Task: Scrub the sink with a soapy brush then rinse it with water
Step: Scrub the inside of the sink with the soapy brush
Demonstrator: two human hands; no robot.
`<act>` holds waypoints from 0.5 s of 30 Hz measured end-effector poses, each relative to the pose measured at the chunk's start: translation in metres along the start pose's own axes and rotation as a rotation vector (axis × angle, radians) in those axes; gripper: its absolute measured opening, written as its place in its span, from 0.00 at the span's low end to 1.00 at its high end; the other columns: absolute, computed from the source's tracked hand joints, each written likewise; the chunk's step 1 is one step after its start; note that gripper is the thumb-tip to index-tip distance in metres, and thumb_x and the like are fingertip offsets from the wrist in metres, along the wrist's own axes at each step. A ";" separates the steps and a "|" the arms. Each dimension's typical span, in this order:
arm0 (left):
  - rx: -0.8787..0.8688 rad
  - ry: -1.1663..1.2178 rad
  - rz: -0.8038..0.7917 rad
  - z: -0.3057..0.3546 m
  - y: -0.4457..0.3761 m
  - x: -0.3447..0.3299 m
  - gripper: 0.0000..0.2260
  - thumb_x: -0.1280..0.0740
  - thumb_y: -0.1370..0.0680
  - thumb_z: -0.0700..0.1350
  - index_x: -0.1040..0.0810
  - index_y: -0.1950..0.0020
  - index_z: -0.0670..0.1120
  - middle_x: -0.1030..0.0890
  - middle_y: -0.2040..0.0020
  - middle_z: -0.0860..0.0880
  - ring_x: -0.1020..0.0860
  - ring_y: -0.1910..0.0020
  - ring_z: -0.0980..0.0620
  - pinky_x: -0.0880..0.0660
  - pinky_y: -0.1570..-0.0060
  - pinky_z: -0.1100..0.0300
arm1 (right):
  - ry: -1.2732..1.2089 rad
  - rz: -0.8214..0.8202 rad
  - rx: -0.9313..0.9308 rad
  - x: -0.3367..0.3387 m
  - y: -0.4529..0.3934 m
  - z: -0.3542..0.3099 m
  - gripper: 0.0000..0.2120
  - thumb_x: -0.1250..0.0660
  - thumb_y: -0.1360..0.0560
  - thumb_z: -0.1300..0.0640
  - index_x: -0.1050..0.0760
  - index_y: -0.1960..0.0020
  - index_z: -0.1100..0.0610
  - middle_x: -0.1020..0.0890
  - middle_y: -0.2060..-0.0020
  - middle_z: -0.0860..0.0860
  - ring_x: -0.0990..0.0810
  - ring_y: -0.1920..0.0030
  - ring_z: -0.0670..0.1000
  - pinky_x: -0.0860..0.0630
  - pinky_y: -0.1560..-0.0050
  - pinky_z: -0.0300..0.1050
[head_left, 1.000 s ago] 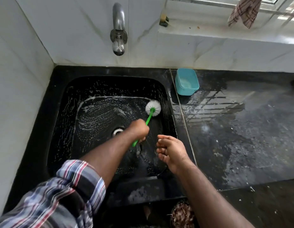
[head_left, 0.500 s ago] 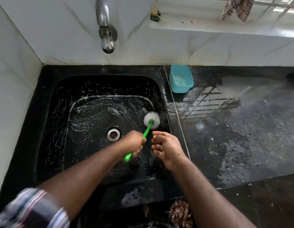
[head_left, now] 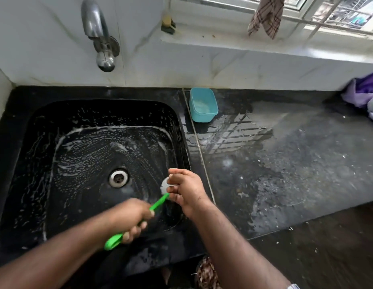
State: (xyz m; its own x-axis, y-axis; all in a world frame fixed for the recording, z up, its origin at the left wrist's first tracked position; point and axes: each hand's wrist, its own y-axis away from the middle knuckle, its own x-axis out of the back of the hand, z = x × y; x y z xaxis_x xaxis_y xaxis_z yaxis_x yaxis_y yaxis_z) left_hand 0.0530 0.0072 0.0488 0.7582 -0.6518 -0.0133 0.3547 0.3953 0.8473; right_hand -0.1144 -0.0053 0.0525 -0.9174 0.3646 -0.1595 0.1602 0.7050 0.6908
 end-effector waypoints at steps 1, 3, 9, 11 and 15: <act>-0.049 0.013 0.103 0.010 -0.014 0.004 0.06 0.41 0.19 0.40 0.27 0.55 0.43 0.33 0.75 0.49 0.39 0.84 0.57 0.42 0.83 0.72 | 0.003 -0.001 0.000 -0.001 -0.001 -0.001 0.12 0.38 0.26 0.68 0.23 0.46 0.60 0.23 0.67 0.53 0.27 0.74 0.49 0.32 0.74 0.39; -0.135 0.017 0.295 0.036 -0.052 0.012 0.07 0.41 0.19 0.39 0.27 0.56 0.44 0.32 0.75 0.48 0.38 0.86 0.57 0.42 0.84 0.71 | 0.007 0.002 0.007 -0.001 0.001 -0.001 0.12 0.38 0.26 0.68 0.23 0.45 0.60 0.23 0.67 0.53 0.27 0.74 0.48 0.33 0.74 0.39; -0.114 -0.264 0.238 0.054 -0.071 -0.014 0.10 0.41 0.24 0.39 0.21 0.56 0.37 0.26 0.73 0.42 0.32 0.83 0.50 0.35 0.79 0.65 | 0.033 0.030 0.039 0.012 0.004 -0.003 0.12 0.38 0.26 0.69 0.22 0.46 0.62 0.22 0.69 0.53 0.27 0.75 0.48 0.34 0.74 0.39; -0.019 -0.306 0.077 0.035 -0.041 -0.017 0.08 0.41 0.23 0.41 0.23 0.53 0.42 0.28 0.72 0.45 0.34 0.83 0.53 0.36 0.81 0.68 | 0.041 0.035 0.044 0.015 0.002 -0.004 0.13 0.38 0.27 0.69 0.23 0.44 0.63 0.23 0.66 0.55 0.28 0.75 0.48 0.34 0.73 0.39; 0.142 -0.244 -0.142 0.002 0.019 -0.006 0.03 0.41 0.20 0.43 0.28 0.50 0.47 0.30 0.72 0.50 0.37 0.83 0.57 0.39 0.82 0.72 | 0.024 -0.023 0.057 0.000 -0.003 -0.006 0.11 0.39 0.26 0.71 0.24 0.48 0.60 0.25 0.70 0.54 0.33 0.77 0.47 0.38 0.74 0.36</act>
State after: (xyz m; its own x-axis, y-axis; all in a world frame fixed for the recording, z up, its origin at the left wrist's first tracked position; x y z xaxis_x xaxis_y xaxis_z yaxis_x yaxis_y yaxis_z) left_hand 0.0543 0.0178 0.0660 0.5467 -0.8370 -0.0234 0.3547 0.2062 0.9120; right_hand -0.1169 -0.0114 0.0544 -0.9293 0.3341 -0.1575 0.1590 0.7468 0.6457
